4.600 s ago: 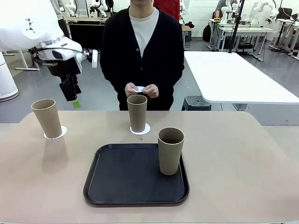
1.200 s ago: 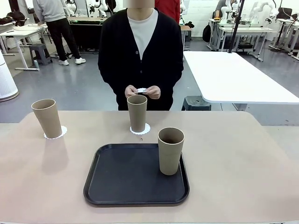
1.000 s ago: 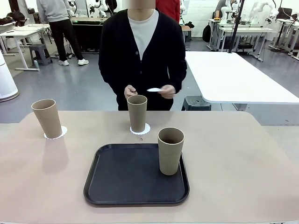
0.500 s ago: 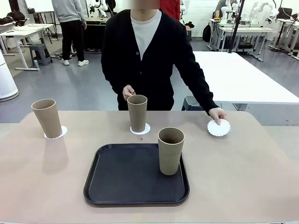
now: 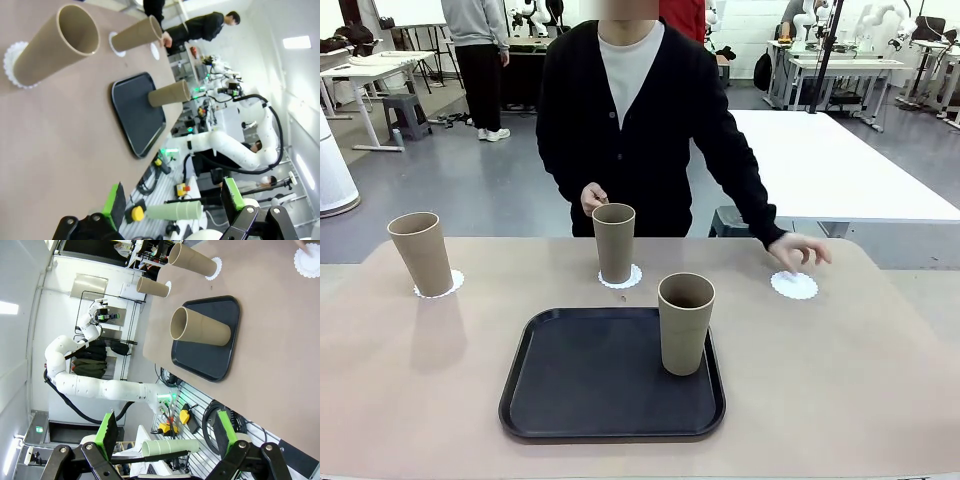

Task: Place coasters on the table and set cups on them.
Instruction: Take one Reusable plastic cup from the Flat Tray and place it on a coaster set by the human.

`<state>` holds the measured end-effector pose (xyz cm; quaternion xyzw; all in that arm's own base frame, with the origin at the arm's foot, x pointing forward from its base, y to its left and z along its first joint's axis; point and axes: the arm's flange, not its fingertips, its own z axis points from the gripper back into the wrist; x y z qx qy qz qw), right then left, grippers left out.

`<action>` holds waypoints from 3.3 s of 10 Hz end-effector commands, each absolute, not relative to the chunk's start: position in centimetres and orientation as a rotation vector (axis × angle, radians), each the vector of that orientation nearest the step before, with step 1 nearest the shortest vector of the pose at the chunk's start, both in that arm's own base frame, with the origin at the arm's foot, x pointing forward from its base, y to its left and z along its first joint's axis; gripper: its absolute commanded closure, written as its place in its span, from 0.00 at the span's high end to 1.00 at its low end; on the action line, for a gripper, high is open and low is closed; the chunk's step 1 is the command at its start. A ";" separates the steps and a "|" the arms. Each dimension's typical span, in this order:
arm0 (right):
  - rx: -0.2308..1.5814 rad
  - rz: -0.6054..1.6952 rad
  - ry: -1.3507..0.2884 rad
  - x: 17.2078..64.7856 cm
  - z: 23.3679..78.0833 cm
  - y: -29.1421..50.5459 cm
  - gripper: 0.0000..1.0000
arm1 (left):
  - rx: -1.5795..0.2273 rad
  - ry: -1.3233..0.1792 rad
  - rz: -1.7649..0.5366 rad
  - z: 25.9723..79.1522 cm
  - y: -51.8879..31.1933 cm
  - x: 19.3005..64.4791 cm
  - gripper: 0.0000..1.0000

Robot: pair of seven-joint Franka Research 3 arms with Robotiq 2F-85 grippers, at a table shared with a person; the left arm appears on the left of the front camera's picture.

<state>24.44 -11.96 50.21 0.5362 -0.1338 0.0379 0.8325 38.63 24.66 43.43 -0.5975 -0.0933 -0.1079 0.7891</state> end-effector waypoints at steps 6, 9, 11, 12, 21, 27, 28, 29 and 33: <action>1.151 0.087 -0.288 24.5 50.2 -11.9 1.00 | -1.290 -0.209 -0.230 43.6 24.6 38.4 1.00; 1.002 0.256 -0.222 27.3 52.8 -12.9 1.00 | -1.290 -0.209 -0.230 43.6 24.6 38.4 1.00; 0.741 0.366 -0.264 32.4 54.7 -11.5 1.00 | -1.290 -0.209 -0.230 43.6 24.6 38.4 1.00; 0.555 0.539 -0.295 34.8 55.2 -10.0 1.00 | -1.290 -0.209 -0.230 43.6 24.6 38.4 1.00; 0.429 1.273 -0.458 35.5 52.9 4.2 1.00 | -1.290 -0.209 -0.230 43.6 24.6 38.4 1.00; 0.628 1.284 -0.756 34.9 49.2 3.1 1.00 | -1.290 -0.209 -0.230 43.6 24.6 38.4 1.00; 0.683 1.237 -0.828 36.0 46.9 3.0 1.00 | -1.290 -0.209 -0.230 43.6 24.6 38.4 1.00; 0.776 1.188 -0.850 36.7 44.3 3.0 1.00 | -1.290 -0.209 -0.230 43.6 24.6 38.4 1.00; 0.887 1.297 -0.847 36.9 37.4 5.4 1.00 | -1.290 -0.209 -0.230 43.6 24.6 38.4 1.00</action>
